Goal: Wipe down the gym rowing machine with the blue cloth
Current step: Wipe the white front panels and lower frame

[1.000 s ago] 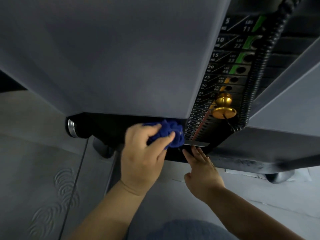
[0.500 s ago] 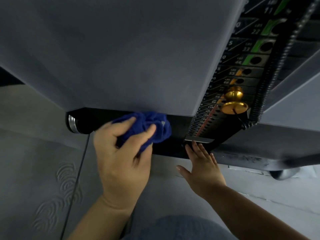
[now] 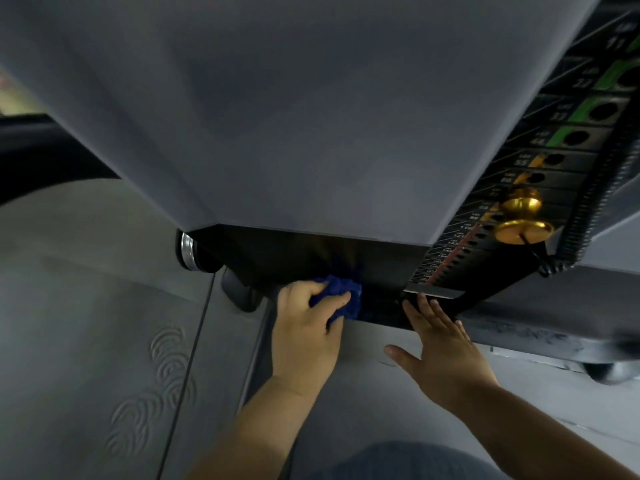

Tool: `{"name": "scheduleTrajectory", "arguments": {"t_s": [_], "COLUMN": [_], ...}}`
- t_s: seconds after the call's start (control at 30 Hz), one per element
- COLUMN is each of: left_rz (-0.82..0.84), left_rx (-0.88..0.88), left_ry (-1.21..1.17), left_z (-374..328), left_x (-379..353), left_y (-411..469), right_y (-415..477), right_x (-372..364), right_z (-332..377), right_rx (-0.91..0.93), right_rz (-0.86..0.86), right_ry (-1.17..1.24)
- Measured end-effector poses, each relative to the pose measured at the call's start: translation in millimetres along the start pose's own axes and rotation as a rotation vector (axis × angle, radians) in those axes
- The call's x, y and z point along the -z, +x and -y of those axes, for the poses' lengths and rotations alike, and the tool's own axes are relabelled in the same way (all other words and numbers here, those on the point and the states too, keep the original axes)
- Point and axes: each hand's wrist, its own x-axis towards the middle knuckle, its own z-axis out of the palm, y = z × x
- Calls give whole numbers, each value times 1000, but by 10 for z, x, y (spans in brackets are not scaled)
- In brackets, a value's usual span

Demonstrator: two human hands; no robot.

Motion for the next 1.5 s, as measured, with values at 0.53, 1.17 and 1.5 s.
{"name": "scheduleTrajectory", "arguments": {"t_s": [0.53,1.17,1.5], "left_rz": [126,30,-349], "left_rx": [-111,-42,-45], "left_ry": [123,173,101], "left_z": [539,738,350], "left_x": [-200,53,796], "left_y": [-31,20,337], "right_y": [-20,11,15], "right_x": [-192,-206,-134], "right_z": [37,149,109], "right_rx": [-67,-123,-103], "right_rz": [16,85,120], "right_ry": [-179,-178,-197]}}
